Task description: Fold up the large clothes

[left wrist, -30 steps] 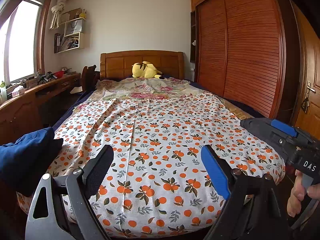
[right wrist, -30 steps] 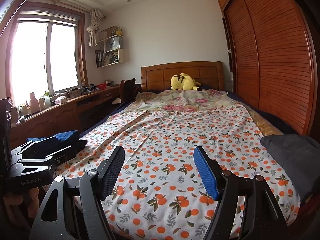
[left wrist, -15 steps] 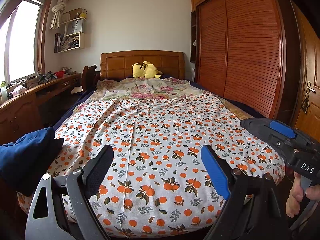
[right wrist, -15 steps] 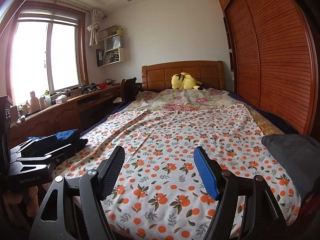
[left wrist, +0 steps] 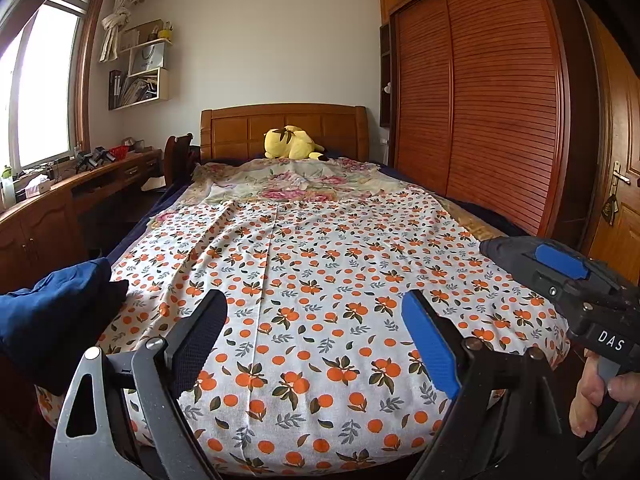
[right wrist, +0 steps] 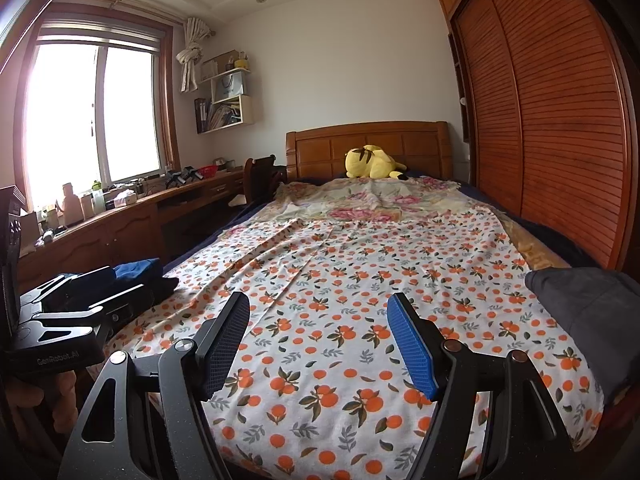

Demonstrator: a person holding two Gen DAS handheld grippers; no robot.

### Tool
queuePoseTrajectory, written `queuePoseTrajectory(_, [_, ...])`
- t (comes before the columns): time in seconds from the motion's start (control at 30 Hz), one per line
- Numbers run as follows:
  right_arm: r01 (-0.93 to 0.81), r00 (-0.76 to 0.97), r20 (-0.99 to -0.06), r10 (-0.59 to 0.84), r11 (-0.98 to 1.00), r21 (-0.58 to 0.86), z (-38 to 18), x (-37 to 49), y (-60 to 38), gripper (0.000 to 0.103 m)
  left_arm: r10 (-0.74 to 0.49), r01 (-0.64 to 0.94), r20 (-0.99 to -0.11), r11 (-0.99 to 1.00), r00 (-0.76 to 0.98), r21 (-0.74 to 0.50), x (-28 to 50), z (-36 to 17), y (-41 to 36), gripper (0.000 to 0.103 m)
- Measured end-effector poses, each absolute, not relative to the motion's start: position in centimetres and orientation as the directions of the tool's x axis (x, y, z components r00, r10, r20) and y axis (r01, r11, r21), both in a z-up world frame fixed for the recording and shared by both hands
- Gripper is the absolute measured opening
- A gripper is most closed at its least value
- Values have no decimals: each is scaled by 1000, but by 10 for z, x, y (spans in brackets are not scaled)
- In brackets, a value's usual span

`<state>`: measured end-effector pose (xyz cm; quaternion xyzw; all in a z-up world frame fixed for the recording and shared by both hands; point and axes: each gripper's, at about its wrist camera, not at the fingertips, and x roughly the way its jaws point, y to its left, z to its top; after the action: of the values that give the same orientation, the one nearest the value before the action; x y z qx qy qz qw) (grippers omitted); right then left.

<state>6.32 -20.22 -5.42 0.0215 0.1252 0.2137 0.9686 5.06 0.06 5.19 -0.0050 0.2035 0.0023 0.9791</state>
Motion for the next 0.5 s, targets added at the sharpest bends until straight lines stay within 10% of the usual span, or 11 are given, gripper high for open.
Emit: queuePoseTrajectory(0.5, [-410,879,-227,420,907,95,-54,59,-204,73,-4,1,-391,1000,920,-7,49,52,-2,90])
